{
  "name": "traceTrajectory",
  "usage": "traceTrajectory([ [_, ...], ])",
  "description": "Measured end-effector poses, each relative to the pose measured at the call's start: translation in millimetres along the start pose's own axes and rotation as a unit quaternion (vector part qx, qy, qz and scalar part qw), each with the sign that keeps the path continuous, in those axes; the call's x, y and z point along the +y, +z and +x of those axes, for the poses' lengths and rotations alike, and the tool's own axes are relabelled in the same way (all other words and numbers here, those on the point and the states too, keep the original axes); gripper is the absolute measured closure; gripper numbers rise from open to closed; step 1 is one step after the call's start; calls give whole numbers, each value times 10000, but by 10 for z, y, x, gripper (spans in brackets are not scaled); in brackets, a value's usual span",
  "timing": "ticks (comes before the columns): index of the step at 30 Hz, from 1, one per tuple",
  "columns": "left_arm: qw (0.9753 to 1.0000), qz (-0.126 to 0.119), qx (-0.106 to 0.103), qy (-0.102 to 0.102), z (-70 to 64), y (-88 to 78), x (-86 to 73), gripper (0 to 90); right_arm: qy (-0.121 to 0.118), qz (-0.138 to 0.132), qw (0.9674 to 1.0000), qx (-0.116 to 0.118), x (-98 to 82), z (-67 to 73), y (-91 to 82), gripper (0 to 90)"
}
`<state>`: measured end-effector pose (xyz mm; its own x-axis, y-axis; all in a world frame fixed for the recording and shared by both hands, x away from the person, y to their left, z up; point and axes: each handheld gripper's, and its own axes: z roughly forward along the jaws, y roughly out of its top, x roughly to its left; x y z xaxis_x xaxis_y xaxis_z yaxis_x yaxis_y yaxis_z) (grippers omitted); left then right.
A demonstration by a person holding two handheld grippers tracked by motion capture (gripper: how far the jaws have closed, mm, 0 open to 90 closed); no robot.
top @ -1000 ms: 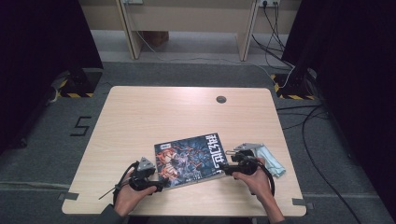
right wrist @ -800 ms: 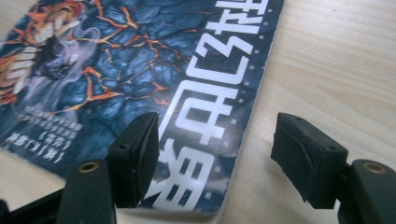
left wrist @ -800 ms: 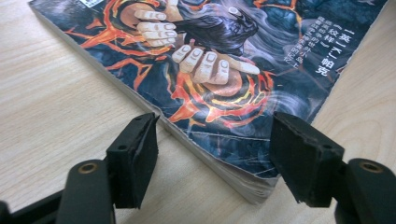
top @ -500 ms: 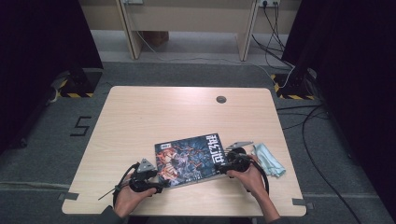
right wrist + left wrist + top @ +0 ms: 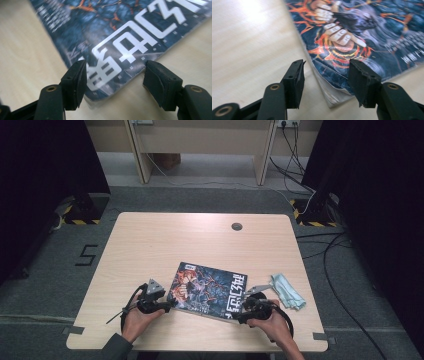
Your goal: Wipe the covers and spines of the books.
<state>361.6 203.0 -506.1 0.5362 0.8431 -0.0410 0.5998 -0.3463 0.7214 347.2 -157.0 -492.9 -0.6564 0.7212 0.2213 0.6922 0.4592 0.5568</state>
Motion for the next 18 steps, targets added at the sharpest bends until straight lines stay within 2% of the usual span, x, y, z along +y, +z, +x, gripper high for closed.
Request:
traceTrajectory([
  [3, 9999, -22, 166, -36, 76, 63, 64, 473, -95, -86, 9999, -60, -56, 105, 14, 366],
  [5, 9994, -80, 325, -37, 110, 108, 103, 475, -160, -20, 9999, 7, -62, 173, 20, 367],
  [9, 9990, -111, 437, -79, 159, 162, 152, 475, -256, -4, 9997, 57, -55, 238, 46, 371],
  [12, 9989, -123, 368, -258, 182, 154, 148, 447, -281, 19, 9995, 168, -41, 205, 31, 412],
  [14, 9986, -207, 226, -432, 165, 106, 135, 398, -201, -50, 9996, 201, -18, 155, -34, 413],
  [16, 9987, -269, 114, -412, 122, 37, 122, 382, -131, -264, 9996, 21, 32, 86, -149, 407],
  [18, 9986, -344, 14, -398, 60, -54, 95, 370, -129, -548, 9982, -191, 90, 5, -220, 404],
])
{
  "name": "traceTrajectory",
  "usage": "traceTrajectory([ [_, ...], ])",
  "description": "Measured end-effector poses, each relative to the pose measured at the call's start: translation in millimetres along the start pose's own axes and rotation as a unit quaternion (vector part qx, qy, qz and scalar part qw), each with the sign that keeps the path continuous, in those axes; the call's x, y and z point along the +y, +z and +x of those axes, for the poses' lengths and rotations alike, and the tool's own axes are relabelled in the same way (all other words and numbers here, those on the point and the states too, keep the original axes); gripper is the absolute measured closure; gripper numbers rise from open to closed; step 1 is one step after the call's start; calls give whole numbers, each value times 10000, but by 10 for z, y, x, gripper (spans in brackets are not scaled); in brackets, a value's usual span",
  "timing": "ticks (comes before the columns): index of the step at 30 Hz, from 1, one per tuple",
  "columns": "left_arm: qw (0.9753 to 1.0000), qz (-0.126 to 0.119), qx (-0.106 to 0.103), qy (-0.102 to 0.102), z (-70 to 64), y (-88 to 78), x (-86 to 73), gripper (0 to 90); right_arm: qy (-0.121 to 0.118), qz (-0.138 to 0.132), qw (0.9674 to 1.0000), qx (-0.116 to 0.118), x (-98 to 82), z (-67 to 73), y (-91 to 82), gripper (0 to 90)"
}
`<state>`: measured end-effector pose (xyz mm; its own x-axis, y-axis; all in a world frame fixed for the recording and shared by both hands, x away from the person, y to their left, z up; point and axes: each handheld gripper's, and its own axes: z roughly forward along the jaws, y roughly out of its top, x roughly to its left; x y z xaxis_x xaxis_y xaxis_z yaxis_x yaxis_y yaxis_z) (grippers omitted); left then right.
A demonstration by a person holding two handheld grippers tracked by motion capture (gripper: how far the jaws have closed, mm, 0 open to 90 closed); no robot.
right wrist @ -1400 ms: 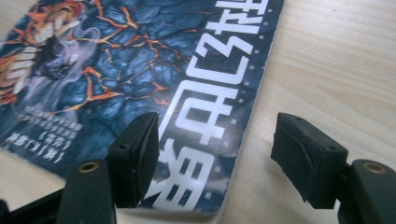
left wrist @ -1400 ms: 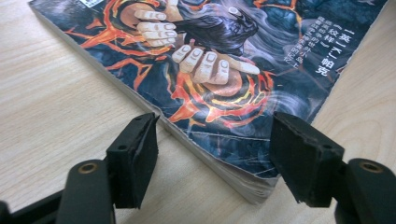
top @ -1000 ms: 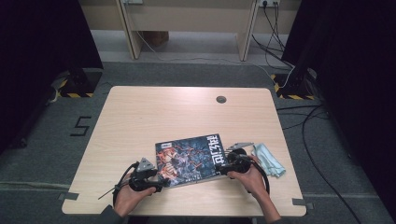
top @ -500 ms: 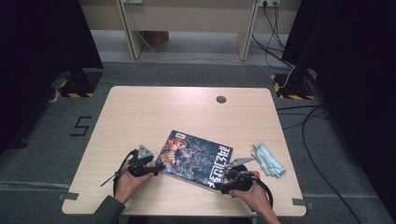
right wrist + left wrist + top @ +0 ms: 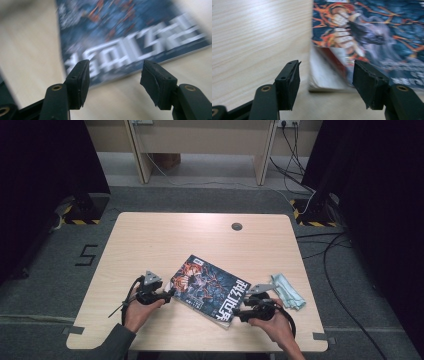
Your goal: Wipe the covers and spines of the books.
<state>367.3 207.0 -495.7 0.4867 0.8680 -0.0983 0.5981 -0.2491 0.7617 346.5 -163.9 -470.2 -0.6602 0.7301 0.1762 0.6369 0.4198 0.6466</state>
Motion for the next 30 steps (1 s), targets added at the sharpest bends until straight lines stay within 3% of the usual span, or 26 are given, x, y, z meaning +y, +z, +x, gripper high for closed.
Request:
traceTrajectory([
  [4, 9992, -35, -378, -134, -140, -149, -111, 357, 75, -268, 9994, -194, 139, -222, 24, 403],
  [8, 9971, 143, -694, -266, -254, -157, -227, 350, 141, -126, 9989, -420, 264, -411, 198, 399],
  [17, 9960, 248, -836, -181, -445, -47, -227, 334, 174, 100, 9983, -552, 474, -644, 516, 368],
  [20, 9957, 265, -867, -194, -478, -11, -212, 329, 245, 306, 9981, -465, 477, -667, 600, 357],
  [22, 9954, 262, -879, -261, -484, 21, -203, 328, 270, 263, 9985, -399, 468, -659, 601, 376],
  [27, 9946, 307, -901, -420, -444, 75, -187, 324, 110, 425, 9986, -299, 415, -551, 552, 375],
  [30, 9952, 296, -806, -471, -392, 76, -181, 297, 25, 568, 9984, -49, 334, -434, 490, 382],
])
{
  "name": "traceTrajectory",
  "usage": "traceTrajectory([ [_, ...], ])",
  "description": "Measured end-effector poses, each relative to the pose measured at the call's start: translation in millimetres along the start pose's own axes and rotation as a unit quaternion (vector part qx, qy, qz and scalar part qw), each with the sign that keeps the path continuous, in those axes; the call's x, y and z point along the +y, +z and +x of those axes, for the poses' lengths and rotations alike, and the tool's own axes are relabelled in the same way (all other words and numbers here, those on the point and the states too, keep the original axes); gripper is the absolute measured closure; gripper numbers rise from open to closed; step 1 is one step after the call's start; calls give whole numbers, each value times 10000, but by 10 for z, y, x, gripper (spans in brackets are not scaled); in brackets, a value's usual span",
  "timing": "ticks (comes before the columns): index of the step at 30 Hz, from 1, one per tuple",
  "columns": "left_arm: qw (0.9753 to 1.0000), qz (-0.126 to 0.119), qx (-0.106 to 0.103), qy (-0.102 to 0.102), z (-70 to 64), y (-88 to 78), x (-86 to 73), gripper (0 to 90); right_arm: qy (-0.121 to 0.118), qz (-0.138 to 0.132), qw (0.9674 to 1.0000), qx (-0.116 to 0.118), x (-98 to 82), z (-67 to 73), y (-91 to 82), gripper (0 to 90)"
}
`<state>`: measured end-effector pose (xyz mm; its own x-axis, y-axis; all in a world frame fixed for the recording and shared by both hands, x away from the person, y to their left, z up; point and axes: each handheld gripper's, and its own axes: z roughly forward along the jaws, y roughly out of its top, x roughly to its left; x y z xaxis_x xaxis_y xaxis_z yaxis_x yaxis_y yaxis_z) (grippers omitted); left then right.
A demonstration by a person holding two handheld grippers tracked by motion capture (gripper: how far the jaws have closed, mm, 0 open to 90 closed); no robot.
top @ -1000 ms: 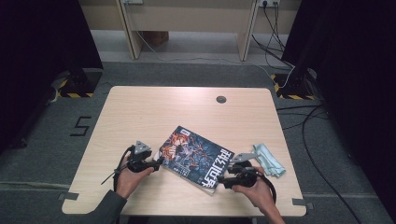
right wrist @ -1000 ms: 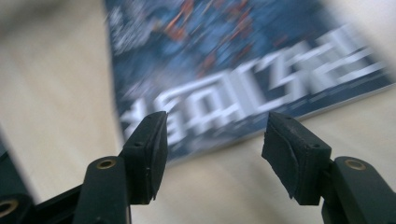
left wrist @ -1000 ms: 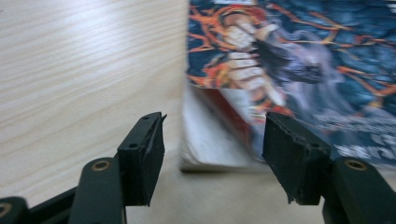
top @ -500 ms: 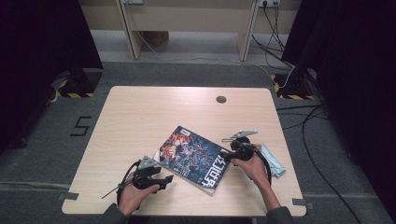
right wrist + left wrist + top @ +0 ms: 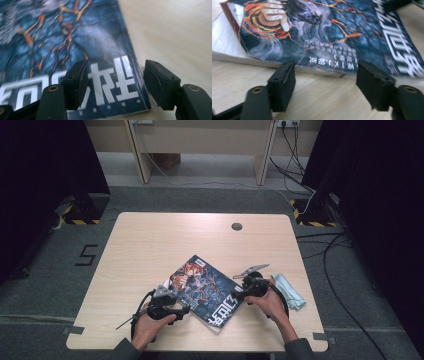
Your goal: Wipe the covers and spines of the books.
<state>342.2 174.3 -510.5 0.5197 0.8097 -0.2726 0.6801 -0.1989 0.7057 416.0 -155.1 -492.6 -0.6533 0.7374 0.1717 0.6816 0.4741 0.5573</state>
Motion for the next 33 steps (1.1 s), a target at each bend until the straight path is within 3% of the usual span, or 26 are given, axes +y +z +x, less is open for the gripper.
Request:
traceTrajectory([
  [3, 9998, -65, 78, -147, 80, -1, 23, 294, -40, 78, 9996, 286, -100, 117, -53, 388],
  [8, 9996, -89, 189, -206, 171, 38, 76, 295, -199, 177, 9979, 590, -220, 290, -102, 401],
  [11, 9995, -62, 295, -57, 199, 74, 128, 297, -371, 293, 9963, 716, -261, 376, -128, 405],
  [16, 9995, -109, 313, -4, 227, 132, 175, 302, -391, 323, 9954, 810, -281, 446, -146, 418],
  [17, 9995, -120, 307, -6, 224, 132, 179, 301, -276, 255, 9960, 815, -266, 449, -149, 429],
  [18, 9995, -112, 301, -4, 215, 123, 176, 304, -314, 180, 9964, 769, -251, 435, -145, 426],
  [20, 9997, -97, 228, -2, 195, 93, 162, 307, -179, 36, 9983, 553, -208, 418, -152, 425],
  [24, 9998, -39, 175, 31, 144, 28, 99, 305, -15, -333, 9990, 285, -95, 314, -95, 449],
  [33, 9997, 127, 84, 209, 40, -19, 9, 333, 74, -439, 9989, 172, 174, 201, 192, 520],
])
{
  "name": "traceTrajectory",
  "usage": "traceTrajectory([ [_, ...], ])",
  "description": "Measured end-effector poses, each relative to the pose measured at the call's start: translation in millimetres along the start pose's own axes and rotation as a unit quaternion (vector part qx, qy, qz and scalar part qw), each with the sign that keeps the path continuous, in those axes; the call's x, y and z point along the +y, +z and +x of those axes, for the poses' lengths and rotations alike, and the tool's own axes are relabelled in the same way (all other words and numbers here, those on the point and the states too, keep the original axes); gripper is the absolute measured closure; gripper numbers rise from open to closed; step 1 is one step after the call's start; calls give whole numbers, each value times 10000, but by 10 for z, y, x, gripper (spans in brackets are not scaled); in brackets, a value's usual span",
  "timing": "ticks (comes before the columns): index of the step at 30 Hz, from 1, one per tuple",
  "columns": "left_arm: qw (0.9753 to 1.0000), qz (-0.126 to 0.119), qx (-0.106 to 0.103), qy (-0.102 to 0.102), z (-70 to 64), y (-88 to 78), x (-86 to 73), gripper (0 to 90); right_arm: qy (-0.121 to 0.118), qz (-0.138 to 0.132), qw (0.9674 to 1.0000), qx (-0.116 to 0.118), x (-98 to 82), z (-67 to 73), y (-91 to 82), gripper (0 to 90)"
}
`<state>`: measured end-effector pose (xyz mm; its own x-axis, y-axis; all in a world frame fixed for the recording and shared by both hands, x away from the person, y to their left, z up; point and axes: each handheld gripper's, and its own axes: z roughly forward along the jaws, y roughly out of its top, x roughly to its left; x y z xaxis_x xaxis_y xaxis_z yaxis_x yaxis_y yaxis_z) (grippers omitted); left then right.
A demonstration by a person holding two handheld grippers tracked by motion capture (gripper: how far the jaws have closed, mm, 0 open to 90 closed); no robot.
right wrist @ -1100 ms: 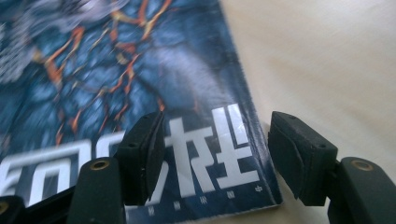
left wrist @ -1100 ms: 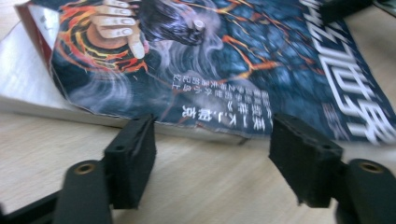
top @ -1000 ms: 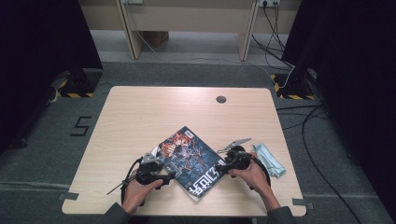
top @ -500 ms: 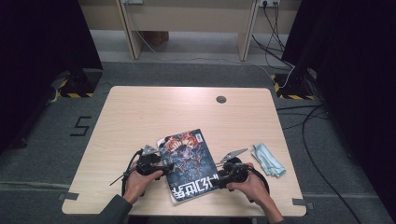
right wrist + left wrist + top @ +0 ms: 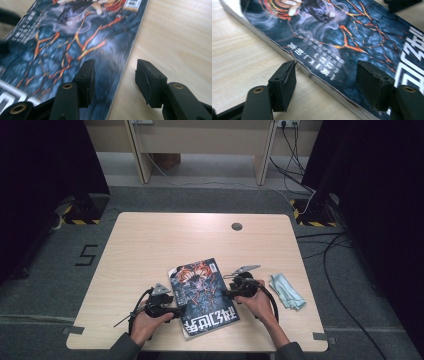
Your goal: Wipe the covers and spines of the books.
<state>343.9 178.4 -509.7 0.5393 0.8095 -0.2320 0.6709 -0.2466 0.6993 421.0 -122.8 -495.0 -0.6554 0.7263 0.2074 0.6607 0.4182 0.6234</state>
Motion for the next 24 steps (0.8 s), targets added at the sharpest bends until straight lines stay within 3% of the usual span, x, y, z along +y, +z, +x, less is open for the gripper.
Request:
traceTrajectory([
  [9, 10000, -7, -22, 34, -14, 3, -14, 373, 141, -4, 9999, 57, 175, -20, 203, 527],
  [15, 10000, -12, 51, 70, -39, 12, -14, 375, 473, -89, 9987, 161, 167, -70, 198, 591],
  [19, 10000, -47, 40, 64, -17, 6, -18, 404, 714, -172, 9969, 291, 140, -111, 176, 613],
  [24, 9999, -54, 56, 92, -14, 4, -21, 420, 950, -509, 9924, 592, 158, -151, 68, 652],
])
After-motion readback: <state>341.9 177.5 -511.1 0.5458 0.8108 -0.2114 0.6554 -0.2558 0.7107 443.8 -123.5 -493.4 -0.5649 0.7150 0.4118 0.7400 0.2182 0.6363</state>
